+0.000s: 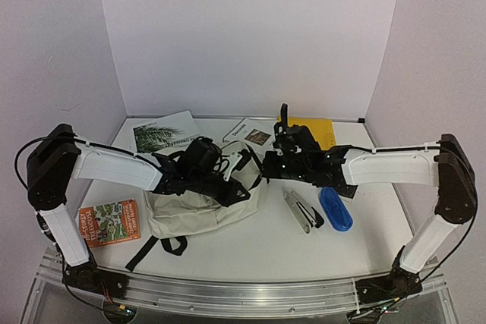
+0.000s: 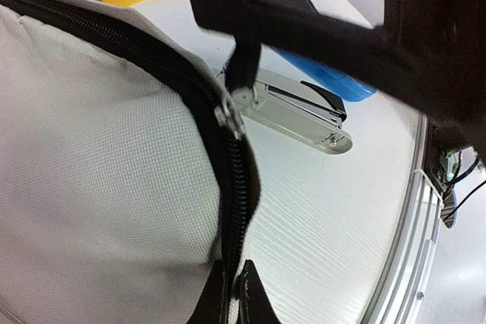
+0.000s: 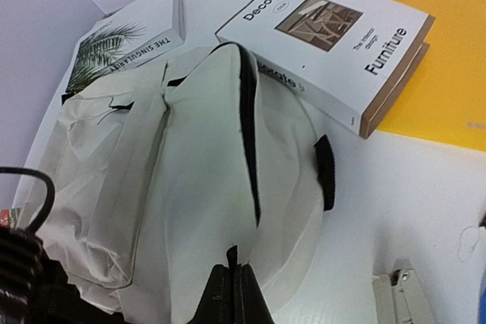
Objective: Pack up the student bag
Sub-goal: Unzip the student bag at the center of the board.
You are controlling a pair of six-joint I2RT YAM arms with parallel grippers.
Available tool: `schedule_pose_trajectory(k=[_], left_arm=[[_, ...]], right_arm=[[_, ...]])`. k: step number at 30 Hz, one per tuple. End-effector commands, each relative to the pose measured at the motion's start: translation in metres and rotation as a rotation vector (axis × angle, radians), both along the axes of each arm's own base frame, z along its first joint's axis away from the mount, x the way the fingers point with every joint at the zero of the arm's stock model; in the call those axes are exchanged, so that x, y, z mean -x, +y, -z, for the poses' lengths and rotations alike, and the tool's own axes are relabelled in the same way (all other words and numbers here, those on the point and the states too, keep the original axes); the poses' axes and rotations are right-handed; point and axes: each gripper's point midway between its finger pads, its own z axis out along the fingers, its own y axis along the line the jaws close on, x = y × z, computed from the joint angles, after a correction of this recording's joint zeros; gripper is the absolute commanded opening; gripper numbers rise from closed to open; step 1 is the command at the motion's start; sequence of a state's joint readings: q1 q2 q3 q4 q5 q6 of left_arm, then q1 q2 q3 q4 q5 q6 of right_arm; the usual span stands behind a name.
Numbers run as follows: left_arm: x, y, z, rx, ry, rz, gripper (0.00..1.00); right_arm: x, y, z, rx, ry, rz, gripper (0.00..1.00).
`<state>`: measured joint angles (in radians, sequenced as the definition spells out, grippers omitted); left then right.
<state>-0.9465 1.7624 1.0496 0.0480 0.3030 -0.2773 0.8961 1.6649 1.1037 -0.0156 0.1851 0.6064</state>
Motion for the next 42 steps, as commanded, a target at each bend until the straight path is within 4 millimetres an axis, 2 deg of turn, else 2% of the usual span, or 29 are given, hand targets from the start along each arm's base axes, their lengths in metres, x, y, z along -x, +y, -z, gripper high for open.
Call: schedule_pose_trajectory(k=[1,5,9,16,22,24,28,32,35,39,42], left_arm=[[0.026,0.009,0.001,-0.049,0.048,0.024,0.00],[0.042,0.016,0.007,-0.074,0.083,0.036,0.00],[0.056,0.029,0.014,-0.102,0.132,0.038,0.00],[0.073,0.067,0.032,-0.205,0.186,-0.015,0.00],[0.081,0.087,0.035,-0.248,0.201,-0.044,0.02],[0.076,0.087,0.027,-0.229,0.180,-0.063,0.09],[0.054,0.070,-0.008,-0.116,0.108,-0.130,0.38],[0.030,0.046,-0.045,0.002,0.064,-0.174,0.61],[0.011,0.033,-0.056,0.053,0.077,-0.194,0.70],[-0.023,0.028,-0.053,0.060,0.102,-0.276,0.77],[-0.039,0.021,-0.048,0.088,0.120,-0.298,0.79]], right_arm=[[-0.042,-0.020,-0.037,0.061,-0.135,0.137,0.00],[-0.061,-0.025,-0.030,0.093,-0.134,0.143,0.00],[-0.073,-0.014,-0.021,0.108,-0.125,0.085,0.00],[-0.073,0.023,-0.024,-0.025,-0.093,-0.035,0.00],[-0.076,0.036,-0.006,-0.058,-0.053,-0.058,0.00],[-0.074,0.039,-0.009,-0.069,-0.052,-0.080,0.00],[-0.059,0.046,-0.022,-0.107,-0.048,-0.165,0.00],[-0.046,0.042,-0.022,-0.133,-0.022,-0.187,0.00],[-0.040,0.040,-0.017,-0.144,-0.001,-0.192,0.00],[-0.035,0.038,-0.016,-0.164,0.009,-0.189,0.00],[-0.033,0.036,-0.021,-0.181,0.005,-0.182,0.00]])
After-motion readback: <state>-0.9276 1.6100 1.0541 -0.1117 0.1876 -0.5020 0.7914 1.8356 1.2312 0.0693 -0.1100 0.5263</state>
